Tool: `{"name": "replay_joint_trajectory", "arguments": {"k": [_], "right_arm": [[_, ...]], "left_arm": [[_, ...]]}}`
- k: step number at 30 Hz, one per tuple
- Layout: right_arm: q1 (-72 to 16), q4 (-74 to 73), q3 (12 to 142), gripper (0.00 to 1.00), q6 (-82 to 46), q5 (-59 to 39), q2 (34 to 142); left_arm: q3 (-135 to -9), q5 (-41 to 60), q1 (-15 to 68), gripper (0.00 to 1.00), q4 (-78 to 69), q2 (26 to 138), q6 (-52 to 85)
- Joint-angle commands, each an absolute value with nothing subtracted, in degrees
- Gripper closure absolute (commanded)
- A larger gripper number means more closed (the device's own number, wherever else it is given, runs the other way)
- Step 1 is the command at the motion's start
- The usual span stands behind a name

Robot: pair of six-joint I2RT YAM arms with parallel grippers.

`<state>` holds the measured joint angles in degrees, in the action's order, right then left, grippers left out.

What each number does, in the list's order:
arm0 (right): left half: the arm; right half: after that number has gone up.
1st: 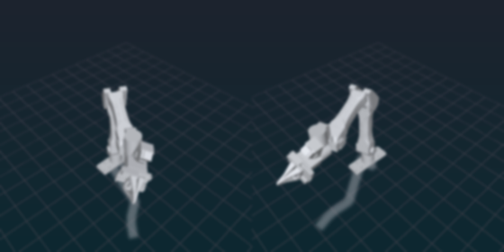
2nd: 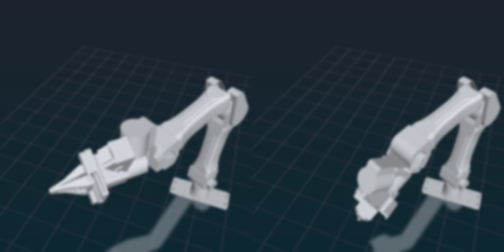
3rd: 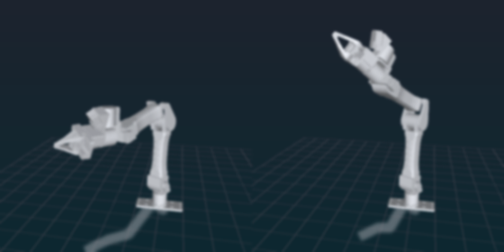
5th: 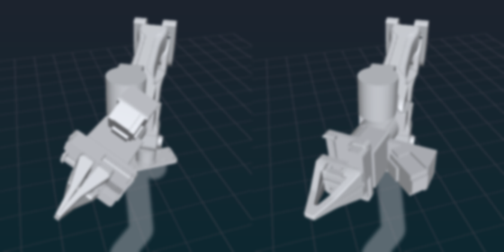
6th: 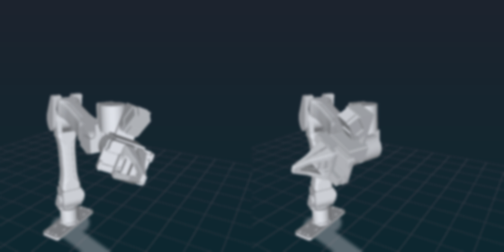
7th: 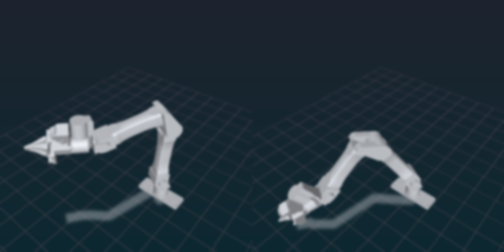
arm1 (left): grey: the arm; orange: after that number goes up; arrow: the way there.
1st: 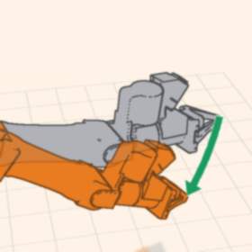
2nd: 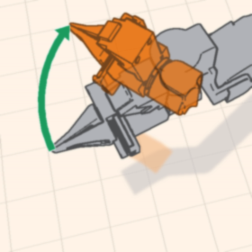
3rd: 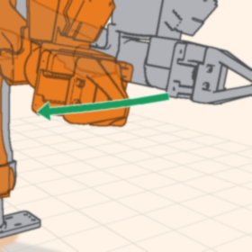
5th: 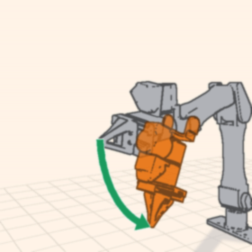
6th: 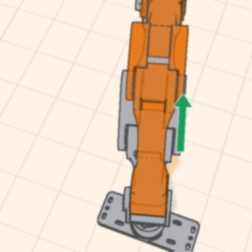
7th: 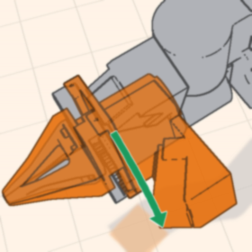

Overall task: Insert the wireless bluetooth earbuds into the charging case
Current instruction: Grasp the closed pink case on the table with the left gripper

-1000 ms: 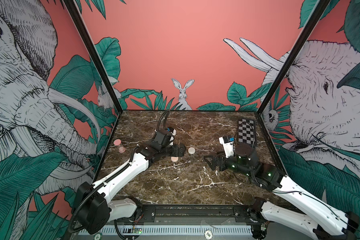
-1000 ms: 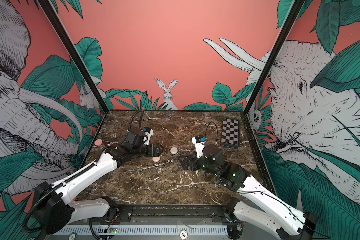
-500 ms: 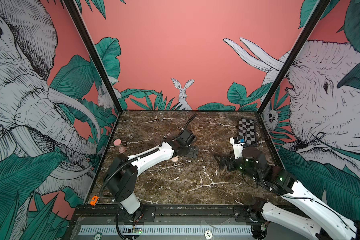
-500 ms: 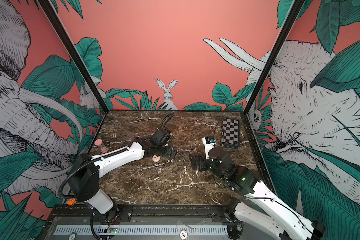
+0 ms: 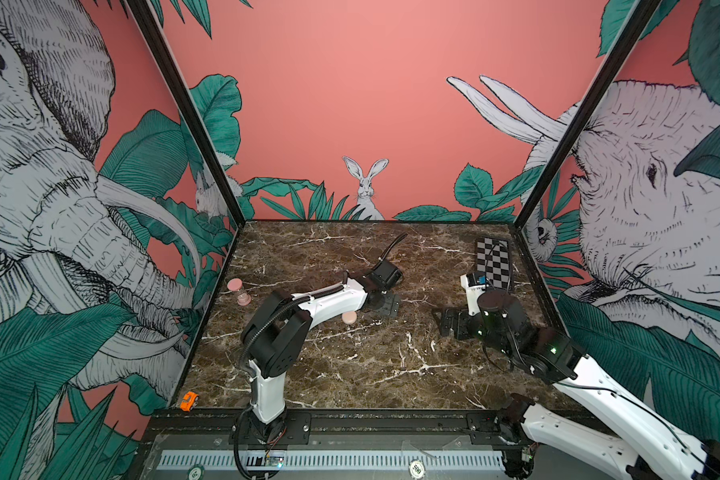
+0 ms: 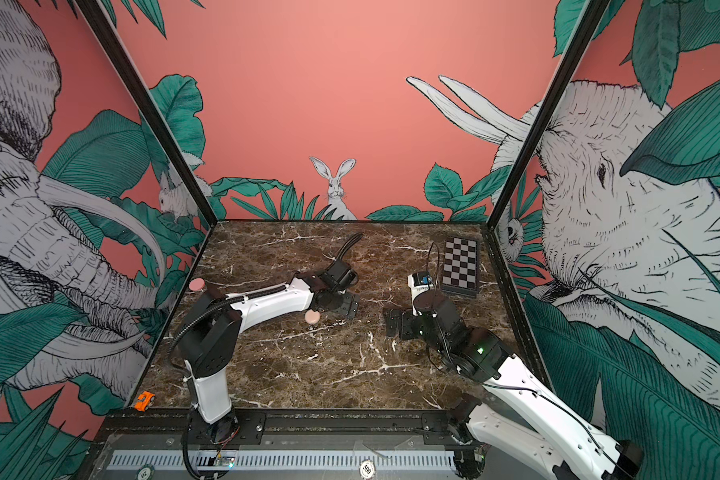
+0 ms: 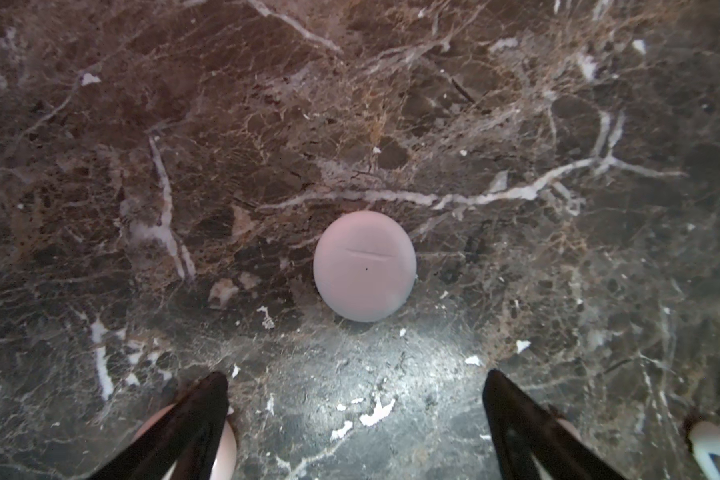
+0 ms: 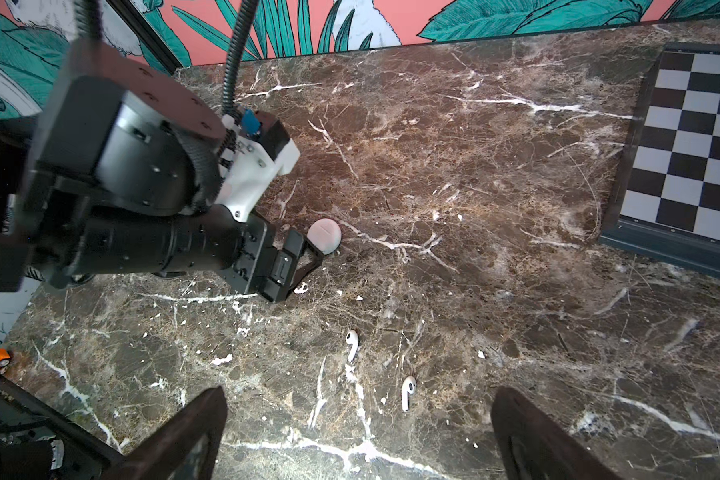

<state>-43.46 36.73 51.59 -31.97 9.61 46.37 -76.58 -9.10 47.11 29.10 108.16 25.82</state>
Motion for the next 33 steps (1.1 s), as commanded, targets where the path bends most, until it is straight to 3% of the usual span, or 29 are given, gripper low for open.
{"name": "replay_joint_trajectory", "arguments": {"k": [1,16,33], "right_arm": [[-42.9,35.7,50.6,0.02,-32.5,8.8,45.9],[-42.5,35.2,50.4,0.02,-32.2,7.6,46.4],[-42.3,34.9,49.3,0.02,-31.6,7.9,45.8]], "left_arm": [[-78.3,-9.6,47.1,0.05,29.9,108.5,24.7],[-86.7,-11.6,47.2,0.22,33.1,118.2,20.2],[-89.1,-12.0,47.0,0.45,33.6,121.8,19.2]]}}
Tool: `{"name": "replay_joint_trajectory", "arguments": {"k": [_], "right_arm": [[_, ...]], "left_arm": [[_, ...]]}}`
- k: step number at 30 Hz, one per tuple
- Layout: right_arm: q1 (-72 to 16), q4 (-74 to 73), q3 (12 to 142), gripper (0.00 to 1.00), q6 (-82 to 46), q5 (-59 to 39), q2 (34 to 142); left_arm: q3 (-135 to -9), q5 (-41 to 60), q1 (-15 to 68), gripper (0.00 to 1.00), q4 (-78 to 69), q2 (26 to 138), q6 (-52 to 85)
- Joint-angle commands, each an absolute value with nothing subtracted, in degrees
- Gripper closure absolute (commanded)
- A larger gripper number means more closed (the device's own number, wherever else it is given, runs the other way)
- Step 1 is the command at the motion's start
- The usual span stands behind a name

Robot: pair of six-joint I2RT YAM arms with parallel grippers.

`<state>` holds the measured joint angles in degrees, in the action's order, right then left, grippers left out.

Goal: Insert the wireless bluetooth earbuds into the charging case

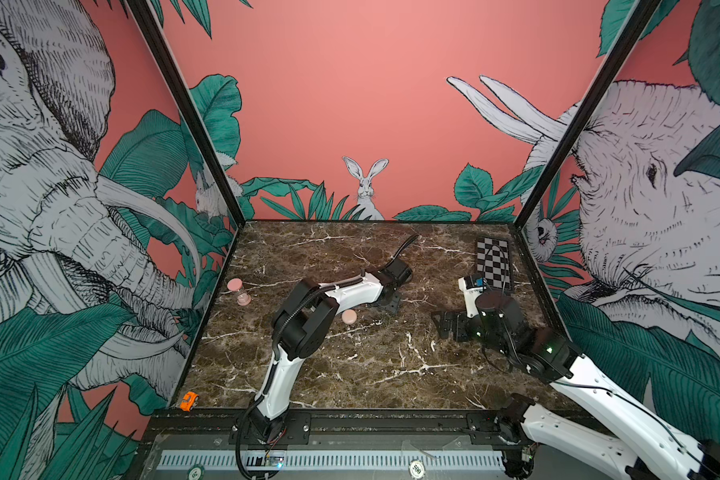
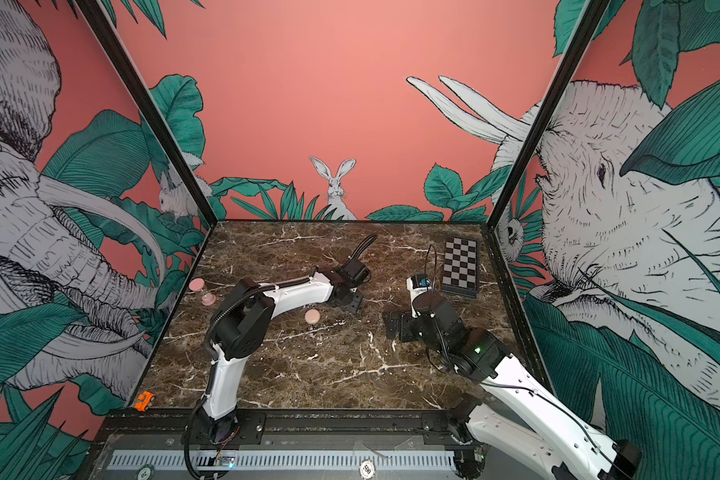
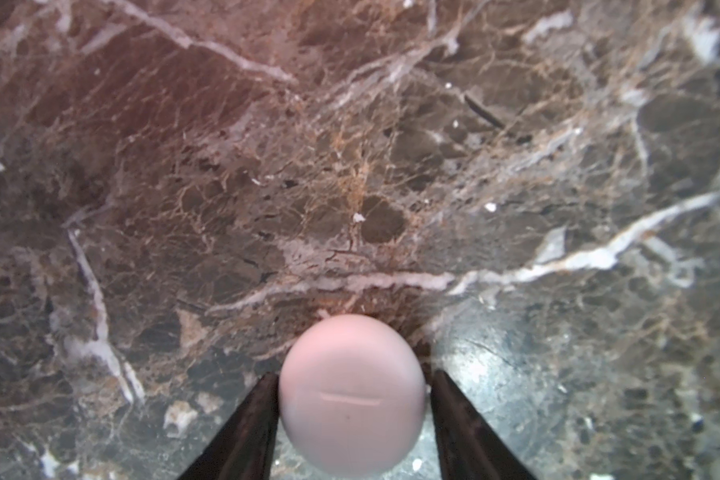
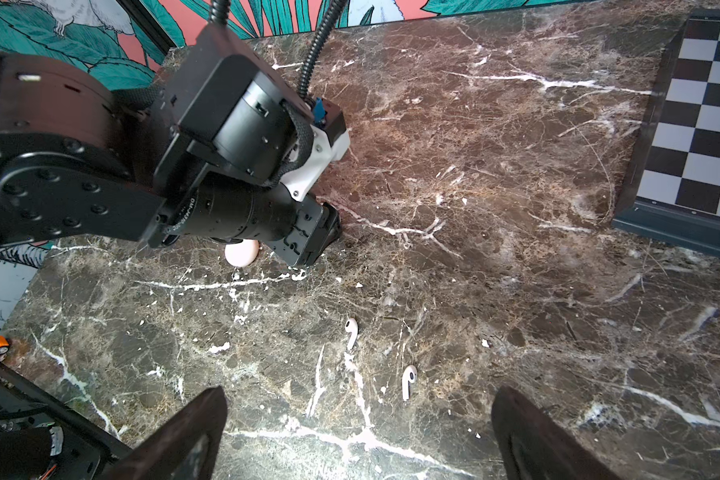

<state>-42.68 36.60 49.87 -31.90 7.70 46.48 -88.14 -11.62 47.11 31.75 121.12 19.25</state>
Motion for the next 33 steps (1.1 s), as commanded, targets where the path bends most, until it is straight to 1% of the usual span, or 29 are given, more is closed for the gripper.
{"name": "replay_joint_trajectory", "arguments": {"k": [1,5,11,13,14,15,16,17,24,33], "right_arm": [[-42.3,34.9,49.2,0.02,-31.6,7.9,45.8],[-42.3,34.9,49.1,0.02,-31.6,7.9,45.6],[-42.3,34.8,49.1,0.02,-31.7,7.7,45.6],[-42.3,34.9,49.1,0.02,-31.8,7.6,45.7],[-42.2,34.8,49.1,0.02,-31.7,7.6,45.7],[-42.2,34.9,49.1,0.02,-31.8,7.5,45.7],[-42.2,35.0,49.2,0.02,-31.8,7.2,45.7],[-42.3,35.2,49.4,0.02,-31.7,6.9,45.8],[-41.8,36.8,51.0,0.02,-30.5,5.8,45.9],[-40.9,39.1,54.5,0.02,-27.9,2.5,46.3]], "left_arm": [[-89.0,-11.9,47.1,0.45,33.6,121.9,19.3],[-88.4,-11.3,47.1,0.48,33.3,122.0,19.8],[-88.0,-11.1,47.0,0.61,33.1,122.1,19.5],[-87.8,-11.3,47.1,0.7,33.1,121.8,19.3],[-87.8,-11.4,47.0,0.77,33.2,121.5,19.2],[-87.7,-11.5,47.1,0.89,33.5,121.0,19.1],[-87.5,-11.7,47.0,0.98,33.6,120.4,18.8],[-86.9,-12.0,47.0,1.0,33.3,119.3,18.6],[-79.8,-12.5,47.2,1.0,28.1,107.6,15.0],[-63.7,-8.4,47.4,1.0,13.6,88.1,5.4]]}}
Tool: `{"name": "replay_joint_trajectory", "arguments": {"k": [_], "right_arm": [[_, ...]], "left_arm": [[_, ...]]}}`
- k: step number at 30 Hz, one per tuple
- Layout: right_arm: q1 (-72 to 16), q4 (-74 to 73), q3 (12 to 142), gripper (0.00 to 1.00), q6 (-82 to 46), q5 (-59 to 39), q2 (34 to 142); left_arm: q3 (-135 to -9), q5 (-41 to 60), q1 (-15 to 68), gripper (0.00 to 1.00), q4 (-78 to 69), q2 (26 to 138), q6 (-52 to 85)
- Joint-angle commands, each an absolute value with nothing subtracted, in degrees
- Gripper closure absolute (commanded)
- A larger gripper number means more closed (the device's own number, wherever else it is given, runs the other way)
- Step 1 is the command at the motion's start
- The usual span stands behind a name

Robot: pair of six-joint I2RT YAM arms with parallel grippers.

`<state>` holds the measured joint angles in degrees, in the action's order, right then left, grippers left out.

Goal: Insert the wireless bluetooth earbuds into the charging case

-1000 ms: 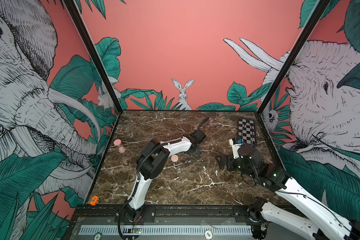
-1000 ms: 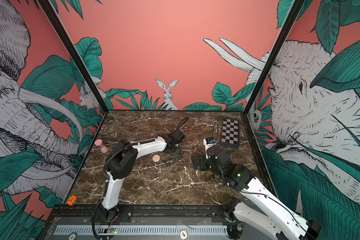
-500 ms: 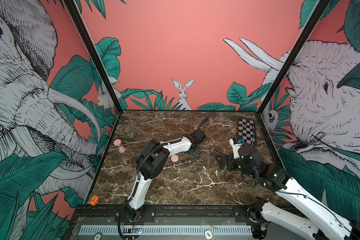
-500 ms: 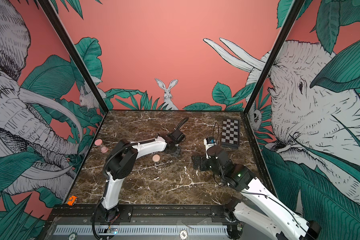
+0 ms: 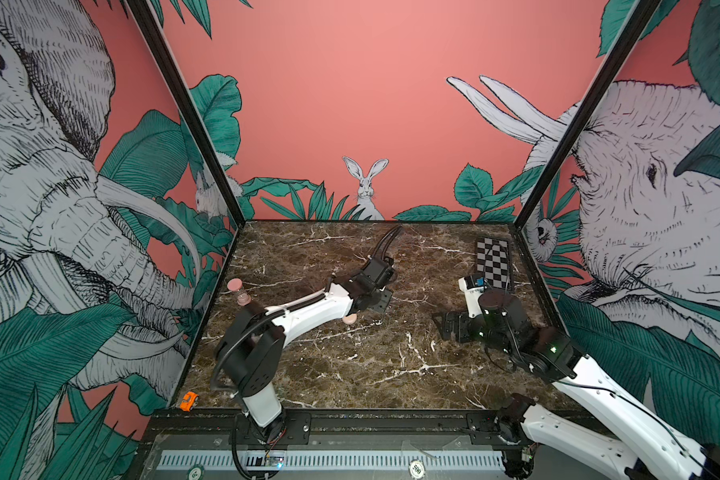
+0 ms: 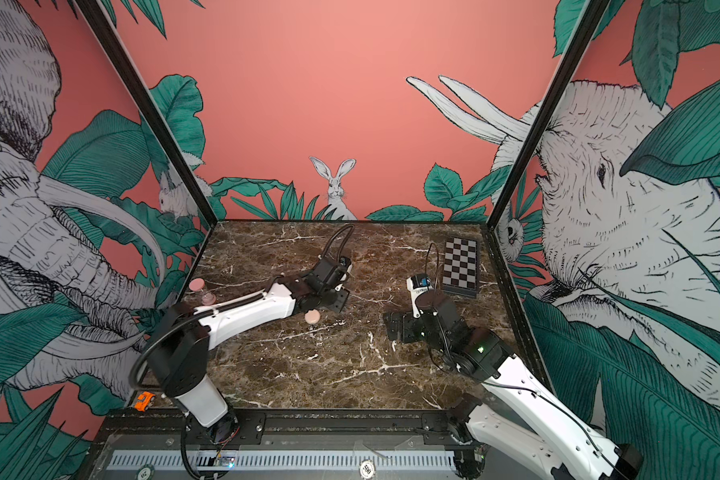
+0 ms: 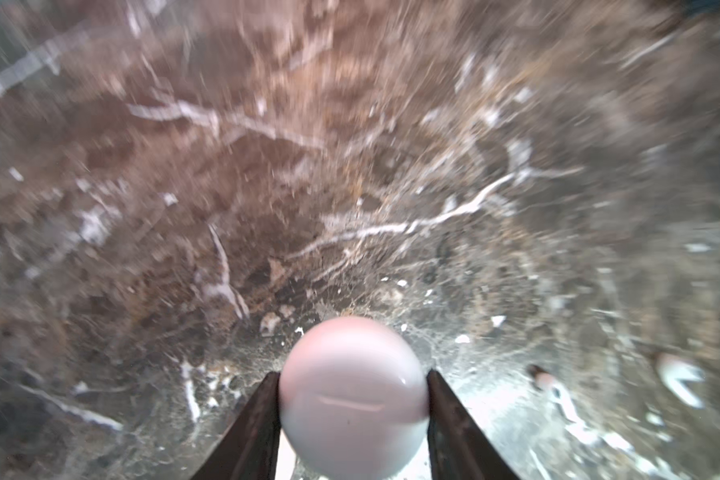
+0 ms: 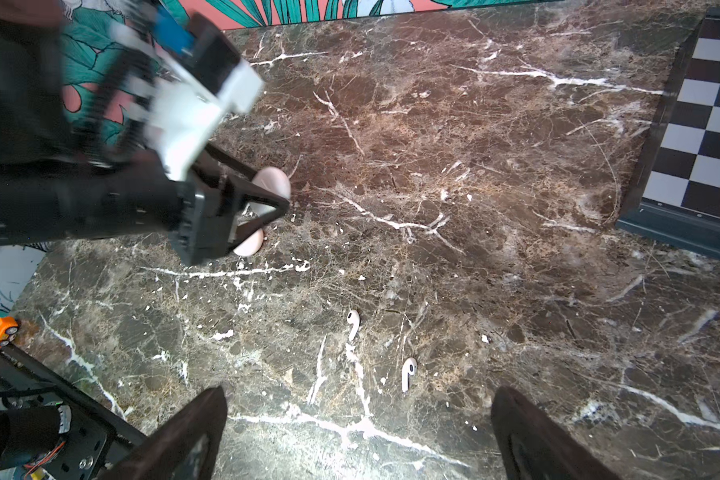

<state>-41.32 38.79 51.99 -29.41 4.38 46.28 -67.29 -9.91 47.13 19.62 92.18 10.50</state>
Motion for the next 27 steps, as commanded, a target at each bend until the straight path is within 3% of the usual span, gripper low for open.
{"name": "replay_joint_trajectory", "arguments": {"k": [1,8,12,16,27], "right_arm": [[-40.8,39.2,55.0,0.02,-27.8,1.0,46.7],[-39.5,39.1,58.0,0.03,-29.6,-9.7,50.5],[-39.1,35.0,57.8,0.15,-30.7,-18.2,53.4],[-39.0,30.4,57.1,0.33,-31.3,-24.1,56.6],[-39.1,20.2,56.1,0.45,-35.1,-32.7,64.6]], "left_arm": [[-62.3,-8.0,47.5,1.0,12.8,86.0,3.9],[-47.5,-7.7,50.5,1.0,1.7,71.3,-7.0],[-42.6,-6.7,52.5,1.0,0.0,65.1,-10.9],[-38.6,-3.8,53.0,1.0,-2.7,60.3,-11.9],[-35.5,0.7,57.0,1.0,-4.1,58.9,-19.7]]}}
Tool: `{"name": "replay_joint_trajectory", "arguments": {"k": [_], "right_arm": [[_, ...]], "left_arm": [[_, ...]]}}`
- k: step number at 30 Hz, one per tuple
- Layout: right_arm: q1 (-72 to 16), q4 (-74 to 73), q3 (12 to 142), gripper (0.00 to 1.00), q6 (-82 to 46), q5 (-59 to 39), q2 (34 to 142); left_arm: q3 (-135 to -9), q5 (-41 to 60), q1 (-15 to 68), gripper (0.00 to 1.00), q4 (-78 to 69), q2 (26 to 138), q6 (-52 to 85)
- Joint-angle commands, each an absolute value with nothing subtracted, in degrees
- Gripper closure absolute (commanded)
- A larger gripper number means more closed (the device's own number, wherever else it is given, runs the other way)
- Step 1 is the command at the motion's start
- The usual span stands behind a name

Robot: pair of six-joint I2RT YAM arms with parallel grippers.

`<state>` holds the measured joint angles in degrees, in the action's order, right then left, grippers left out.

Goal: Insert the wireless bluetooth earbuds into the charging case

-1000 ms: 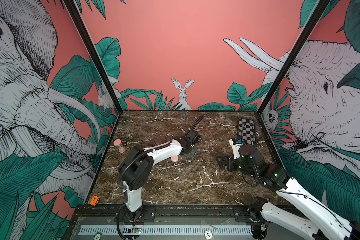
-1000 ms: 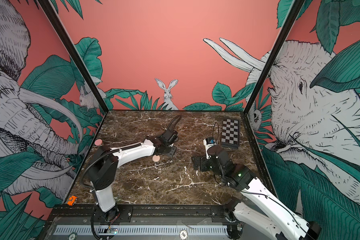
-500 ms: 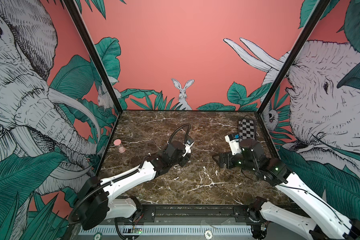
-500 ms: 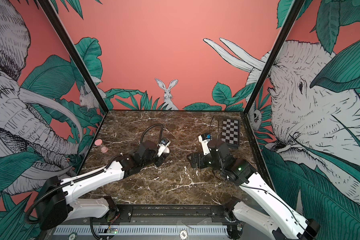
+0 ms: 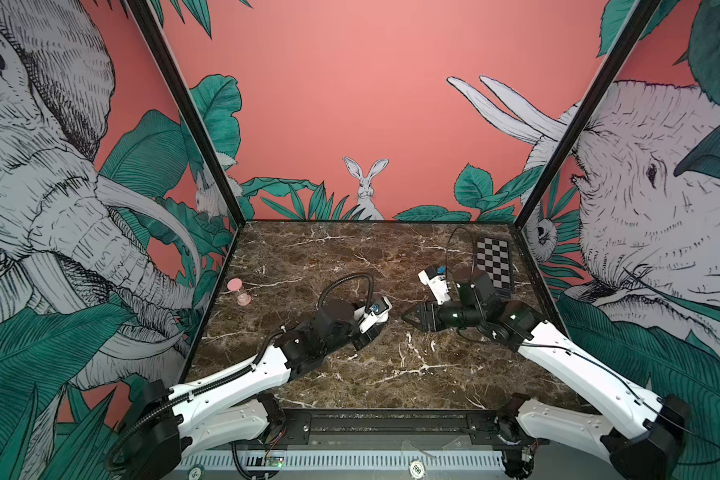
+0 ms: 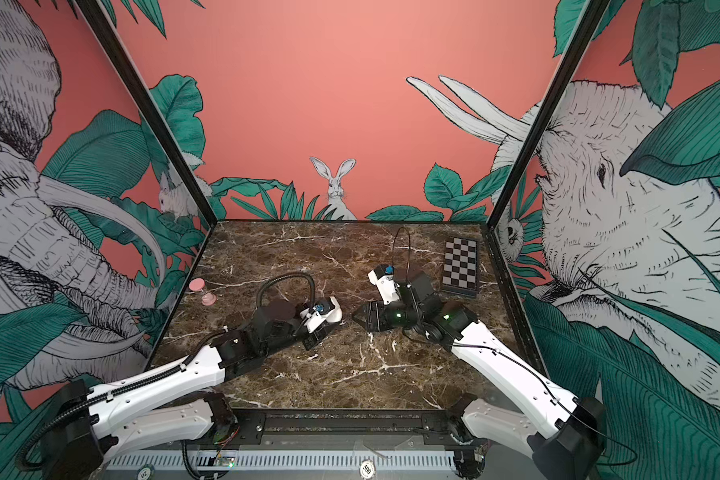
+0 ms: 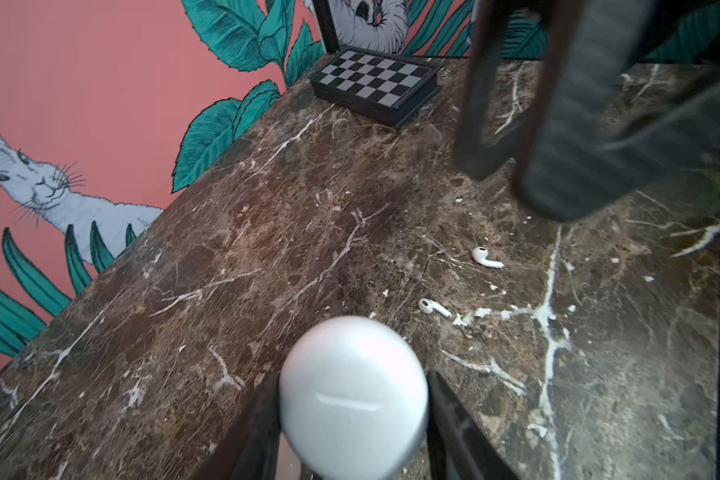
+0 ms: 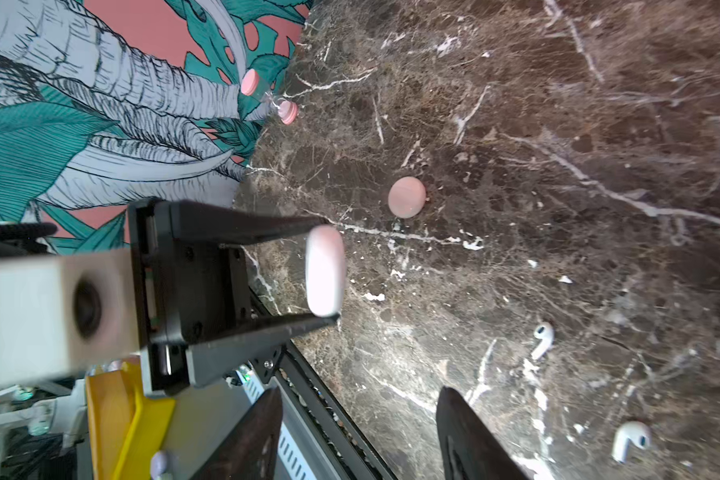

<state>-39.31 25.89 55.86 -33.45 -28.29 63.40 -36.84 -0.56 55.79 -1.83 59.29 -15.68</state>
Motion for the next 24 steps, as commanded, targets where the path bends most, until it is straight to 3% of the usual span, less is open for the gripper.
{"name": "replay_joint_trajectory", "arguments": {"k": [1,10,24], "right_arm": [[-39.1,19.8,56.4,0.47,-35.3,-33.8,65.6],[-39.2,18.3,56.8,0.5,-37.3,-37.0,69.3],[-40.3,15.9,55.5,0.56,-36.9,-37.8,72.4]], "left_arm": [[-35.3,0.0,57.2,1.0,-4.4,58.9,-19.8],[-34.3,-5.4,58.7,1.0,-5.9,57.9,-20.8],[-34.5,-5.1,59.0,1.0,-6.2,58.2,-19.8]]}}
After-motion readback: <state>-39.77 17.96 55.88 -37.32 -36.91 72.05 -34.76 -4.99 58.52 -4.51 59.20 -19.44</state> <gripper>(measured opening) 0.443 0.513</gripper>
